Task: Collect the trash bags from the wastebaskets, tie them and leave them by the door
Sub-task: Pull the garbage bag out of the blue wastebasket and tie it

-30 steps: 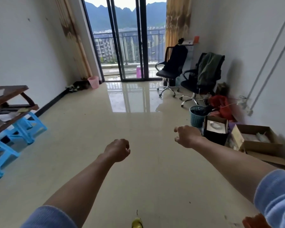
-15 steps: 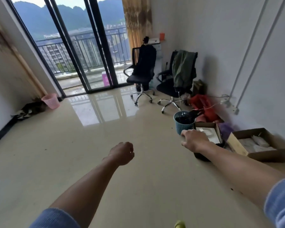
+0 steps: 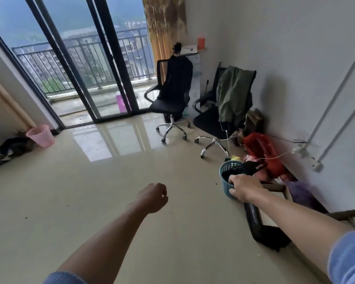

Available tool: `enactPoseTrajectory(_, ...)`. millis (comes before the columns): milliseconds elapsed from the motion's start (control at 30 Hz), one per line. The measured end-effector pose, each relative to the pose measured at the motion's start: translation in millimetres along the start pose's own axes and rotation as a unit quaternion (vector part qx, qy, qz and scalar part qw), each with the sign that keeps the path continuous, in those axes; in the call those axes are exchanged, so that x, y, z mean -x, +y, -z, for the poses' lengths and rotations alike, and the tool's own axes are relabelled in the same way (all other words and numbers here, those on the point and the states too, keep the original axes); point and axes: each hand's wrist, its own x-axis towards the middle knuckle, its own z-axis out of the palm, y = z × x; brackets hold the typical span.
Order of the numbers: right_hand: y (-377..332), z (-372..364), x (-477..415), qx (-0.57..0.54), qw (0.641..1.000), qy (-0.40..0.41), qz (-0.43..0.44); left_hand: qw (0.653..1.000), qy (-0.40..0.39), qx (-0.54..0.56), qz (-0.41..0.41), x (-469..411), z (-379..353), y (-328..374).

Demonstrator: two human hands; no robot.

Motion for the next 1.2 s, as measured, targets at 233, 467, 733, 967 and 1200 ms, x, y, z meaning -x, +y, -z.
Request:
enactPoseTrajectory(233,24,13,-157,0.0,1.0,0.002,-0.029,0.999,-0.039,0.006,-0.038,-189,12,8)
enactPoseTrajectory(467,78,41,-286,-0.063,0.986,-0.019,-0.155,0.989,-0.078,-0.015,-0.127,-384,49,44)
enactPoseTrajectory(733,171,30,-359,-0.127,0.952,-0.026,-0.278,0.959,-0.151,-0.075,-0.229,-544,42,138)
enactPoseTrajectory(967,261,-30,-440,-0.233,0.898,-0.083,-0.363,0.923,-0.252,-0.153,-0.249,-656,-4,214)
enactPoseTrajectory(1200,292,-88,-489,-0.307,0.848,-0.139,-0.41,0.898,-0.333,-0.171,-0.232,-743,-56,272)
